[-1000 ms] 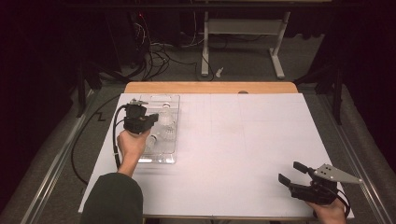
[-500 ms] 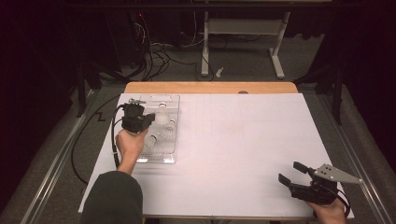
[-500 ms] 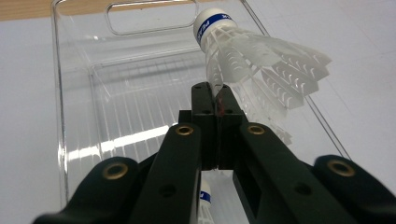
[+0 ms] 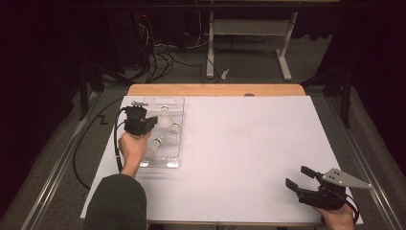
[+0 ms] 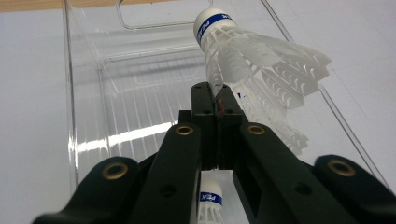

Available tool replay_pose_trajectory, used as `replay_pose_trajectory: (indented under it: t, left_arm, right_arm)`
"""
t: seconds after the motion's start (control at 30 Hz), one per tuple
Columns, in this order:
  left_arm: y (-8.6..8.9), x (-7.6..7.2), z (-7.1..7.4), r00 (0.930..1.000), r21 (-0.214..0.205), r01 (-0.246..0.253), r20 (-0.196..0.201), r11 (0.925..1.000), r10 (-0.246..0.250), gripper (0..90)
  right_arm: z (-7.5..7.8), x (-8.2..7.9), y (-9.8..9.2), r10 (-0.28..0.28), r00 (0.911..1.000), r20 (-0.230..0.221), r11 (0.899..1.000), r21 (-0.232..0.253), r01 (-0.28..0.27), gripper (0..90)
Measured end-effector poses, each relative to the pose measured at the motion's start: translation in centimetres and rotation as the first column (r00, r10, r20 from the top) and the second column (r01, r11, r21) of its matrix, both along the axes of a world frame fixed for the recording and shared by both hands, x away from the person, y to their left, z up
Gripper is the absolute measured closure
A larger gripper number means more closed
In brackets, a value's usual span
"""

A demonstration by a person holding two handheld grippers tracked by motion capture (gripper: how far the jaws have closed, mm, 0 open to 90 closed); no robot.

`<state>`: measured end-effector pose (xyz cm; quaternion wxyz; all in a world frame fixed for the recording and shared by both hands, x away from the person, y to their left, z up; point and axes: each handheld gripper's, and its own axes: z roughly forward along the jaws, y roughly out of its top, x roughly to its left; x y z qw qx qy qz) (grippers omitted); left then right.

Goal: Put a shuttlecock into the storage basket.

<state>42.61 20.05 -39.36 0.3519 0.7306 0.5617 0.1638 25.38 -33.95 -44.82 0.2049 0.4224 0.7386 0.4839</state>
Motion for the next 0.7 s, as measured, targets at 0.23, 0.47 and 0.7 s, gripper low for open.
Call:
replay_pose_trajectory:
  t: [0.23,0.47,0.7]
  left_arm:
    - [-0.3,-0.2,-0.1,0.9995,0.016,0.012,0.027,0.9998,-0.013,74.9]
    - [-0.9,-0.8,0.2,0.9983,0.026,0.034,0.046,0.9991,-0.035,60.3]
    - [-1.2,-1.2,0.5,0.9970,0.010,0.047,0.061,0.9988,-0.048,54.8]
  right_arm:
    - [0.0,0.0,0.0,0.000,1.0000,0.002,1.000,0.000,0.000,21.8]
    - [0.0,0.0,0.0,0.002,1.0000,0.002,1.000,-0.002,-0.002,21.8]
    - [0.0,0.0,0.0,0.001,1.0000,0.002,1.000,-0.001,-0.001,21.9]
